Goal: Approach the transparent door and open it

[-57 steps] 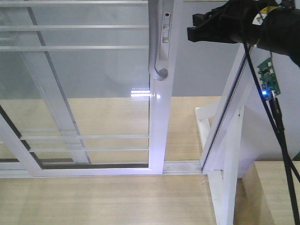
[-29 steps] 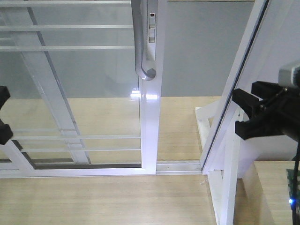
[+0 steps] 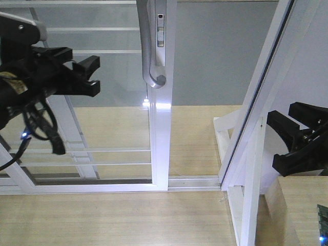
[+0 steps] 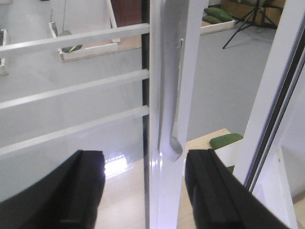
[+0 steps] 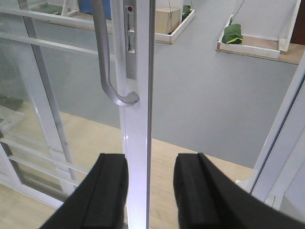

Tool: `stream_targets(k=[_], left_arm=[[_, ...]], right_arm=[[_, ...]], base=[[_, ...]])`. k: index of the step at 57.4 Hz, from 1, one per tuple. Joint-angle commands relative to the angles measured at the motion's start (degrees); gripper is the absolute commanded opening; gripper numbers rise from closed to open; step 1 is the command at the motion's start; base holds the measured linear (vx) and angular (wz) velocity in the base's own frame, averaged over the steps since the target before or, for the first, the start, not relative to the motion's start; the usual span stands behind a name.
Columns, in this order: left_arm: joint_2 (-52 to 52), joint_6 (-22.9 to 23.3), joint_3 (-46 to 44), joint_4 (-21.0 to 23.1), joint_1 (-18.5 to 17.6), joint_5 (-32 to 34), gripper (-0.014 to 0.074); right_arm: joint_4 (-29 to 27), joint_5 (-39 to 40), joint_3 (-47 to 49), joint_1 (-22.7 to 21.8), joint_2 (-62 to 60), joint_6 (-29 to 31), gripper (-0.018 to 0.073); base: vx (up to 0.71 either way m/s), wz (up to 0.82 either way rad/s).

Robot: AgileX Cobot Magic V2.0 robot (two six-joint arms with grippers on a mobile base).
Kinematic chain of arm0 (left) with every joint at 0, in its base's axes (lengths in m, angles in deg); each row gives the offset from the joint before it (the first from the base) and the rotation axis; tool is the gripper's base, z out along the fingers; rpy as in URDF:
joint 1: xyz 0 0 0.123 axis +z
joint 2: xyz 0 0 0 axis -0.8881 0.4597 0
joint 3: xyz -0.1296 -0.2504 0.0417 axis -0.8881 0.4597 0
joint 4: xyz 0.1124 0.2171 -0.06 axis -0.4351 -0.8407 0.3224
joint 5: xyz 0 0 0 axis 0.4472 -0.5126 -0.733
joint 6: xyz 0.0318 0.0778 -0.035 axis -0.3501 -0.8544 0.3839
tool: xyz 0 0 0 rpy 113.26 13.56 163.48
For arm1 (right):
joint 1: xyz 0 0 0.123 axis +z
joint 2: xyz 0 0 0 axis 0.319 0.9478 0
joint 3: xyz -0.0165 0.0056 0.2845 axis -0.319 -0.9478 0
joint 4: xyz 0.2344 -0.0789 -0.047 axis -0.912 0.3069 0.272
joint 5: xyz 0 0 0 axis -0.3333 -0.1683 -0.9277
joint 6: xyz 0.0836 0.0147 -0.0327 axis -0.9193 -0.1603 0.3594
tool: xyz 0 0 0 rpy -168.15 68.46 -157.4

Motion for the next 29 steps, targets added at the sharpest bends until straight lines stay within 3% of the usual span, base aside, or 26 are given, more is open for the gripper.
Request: stream_targets(k=[1,29], left_arm=[[3.1,0.0,-5.5,0.3,-1.1,8.1,0.0518],[23.0,0.7,-25.1,0.5,-1.1,10.7,0.0518]], right_arm=[[0.0,4.6,1.6,-0.2,-0.2,-0.2,0.0320],[0.0,2.7,1.6,-0.2,-0.2,-0.2,0.0320]], base=[[0.00,0.00],[0.00,0.00]])
